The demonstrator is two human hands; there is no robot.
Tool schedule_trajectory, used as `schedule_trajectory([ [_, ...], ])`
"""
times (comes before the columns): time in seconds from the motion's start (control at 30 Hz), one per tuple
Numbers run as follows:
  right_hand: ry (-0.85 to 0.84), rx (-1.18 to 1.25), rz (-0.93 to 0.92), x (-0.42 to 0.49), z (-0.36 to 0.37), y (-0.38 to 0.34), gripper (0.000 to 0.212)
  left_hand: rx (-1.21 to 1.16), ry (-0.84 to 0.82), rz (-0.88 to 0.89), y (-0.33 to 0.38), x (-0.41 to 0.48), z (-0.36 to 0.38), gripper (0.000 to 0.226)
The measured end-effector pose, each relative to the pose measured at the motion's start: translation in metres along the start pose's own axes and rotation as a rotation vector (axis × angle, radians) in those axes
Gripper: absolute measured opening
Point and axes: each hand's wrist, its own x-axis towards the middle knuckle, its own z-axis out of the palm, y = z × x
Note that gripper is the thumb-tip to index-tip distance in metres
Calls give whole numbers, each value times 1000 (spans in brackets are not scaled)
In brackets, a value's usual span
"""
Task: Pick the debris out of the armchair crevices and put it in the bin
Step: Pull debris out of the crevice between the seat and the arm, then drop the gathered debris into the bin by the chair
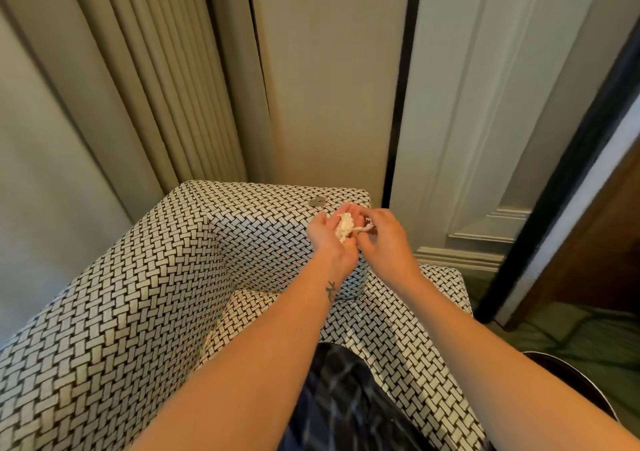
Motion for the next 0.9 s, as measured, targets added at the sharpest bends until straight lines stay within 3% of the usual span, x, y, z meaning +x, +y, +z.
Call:
schedule_trajectory([
  [0.37,169,-242,104,-80,-98,80,37,115,-119,-220,-135,-29,14,58],
  [0.5,195,-219,226,-119,-139,125,36,196,-119,-324,-206,-35,19,52],
  [0.8,333,-216,467,-190,-198,210,11,365,-170,-528,-339,-31,19,47],
  [0.9,367,-183,527,-204,-205,231,13,397,-159,-555,-369,-23,12,45],
])
